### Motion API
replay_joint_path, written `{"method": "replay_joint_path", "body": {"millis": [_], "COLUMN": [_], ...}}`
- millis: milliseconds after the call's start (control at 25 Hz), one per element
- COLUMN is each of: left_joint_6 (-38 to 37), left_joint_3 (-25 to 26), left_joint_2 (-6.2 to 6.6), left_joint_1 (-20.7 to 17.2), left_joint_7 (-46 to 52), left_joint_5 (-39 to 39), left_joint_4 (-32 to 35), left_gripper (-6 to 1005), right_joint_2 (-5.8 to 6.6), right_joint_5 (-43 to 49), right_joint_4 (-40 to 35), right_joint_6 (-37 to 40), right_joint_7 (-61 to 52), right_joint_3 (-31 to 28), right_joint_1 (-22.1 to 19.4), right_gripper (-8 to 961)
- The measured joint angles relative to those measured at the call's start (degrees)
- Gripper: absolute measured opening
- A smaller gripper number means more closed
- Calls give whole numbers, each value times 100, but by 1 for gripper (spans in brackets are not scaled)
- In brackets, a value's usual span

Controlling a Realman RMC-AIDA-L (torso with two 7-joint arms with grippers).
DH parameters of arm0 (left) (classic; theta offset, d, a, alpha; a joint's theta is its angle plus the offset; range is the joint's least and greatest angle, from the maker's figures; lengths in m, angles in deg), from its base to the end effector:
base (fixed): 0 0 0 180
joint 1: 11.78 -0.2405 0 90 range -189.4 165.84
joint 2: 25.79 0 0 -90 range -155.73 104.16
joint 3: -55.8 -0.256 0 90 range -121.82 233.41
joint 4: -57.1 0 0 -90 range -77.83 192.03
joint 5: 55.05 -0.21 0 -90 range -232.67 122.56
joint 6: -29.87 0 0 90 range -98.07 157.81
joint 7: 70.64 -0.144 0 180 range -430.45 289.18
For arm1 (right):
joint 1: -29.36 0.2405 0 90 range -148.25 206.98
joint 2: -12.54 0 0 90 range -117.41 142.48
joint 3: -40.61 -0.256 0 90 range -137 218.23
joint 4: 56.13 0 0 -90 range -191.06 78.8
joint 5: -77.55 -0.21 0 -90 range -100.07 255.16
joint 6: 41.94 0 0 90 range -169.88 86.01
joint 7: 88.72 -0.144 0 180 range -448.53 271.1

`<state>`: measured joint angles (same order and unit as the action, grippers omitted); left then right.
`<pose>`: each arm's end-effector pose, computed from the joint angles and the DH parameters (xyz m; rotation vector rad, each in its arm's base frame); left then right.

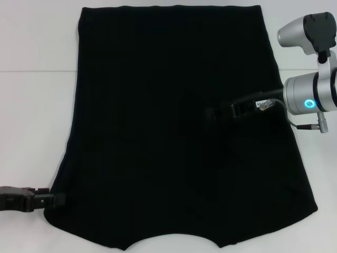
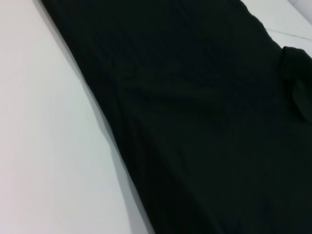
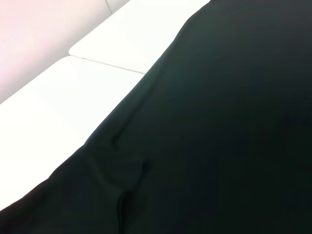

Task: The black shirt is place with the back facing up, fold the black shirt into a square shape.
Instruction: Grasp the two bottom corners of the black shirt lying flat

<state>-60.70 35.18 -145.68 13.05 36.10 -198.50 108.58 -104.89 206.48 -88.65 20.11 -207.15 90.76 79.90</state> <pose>-0.3526 0.2869 0.0509 -2.3480 -1.4083 -0.2898 0.1963 0.4370 -0.0259 -2.5293 1.0660 0.2510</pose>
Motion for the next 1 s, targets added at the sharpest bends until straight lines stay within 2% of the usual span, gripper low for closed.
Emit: {"method": "replay_joint_path", "body": {"millis": [640, 920, 1000], "left_joint_6": [-33, -87, -113], "left_joint_3": [6, 75, 89], "left_joint_2": [18, 25, 29], "left_joint_1": [65, 42, 10], "left_joint_7": [13, 56, 90], "left_joint_5": [-9, 15, 19], "left_joint_4": [-32, -41, -41], "left_gripper": [280, 32, 31], "right_joint_2": [17, 91, 146], "right_joint_5": [38, 35, 28], "right_joint_4": [30, -6, -28], "right_joint_6": [1, 330, 555], "right_joint_7": [31, 242, 313], "right_joint_3": [-7, -13, -32], "right_joint_1": [-18, -193, -301], "right_gripper": [583, 584, 584]}}
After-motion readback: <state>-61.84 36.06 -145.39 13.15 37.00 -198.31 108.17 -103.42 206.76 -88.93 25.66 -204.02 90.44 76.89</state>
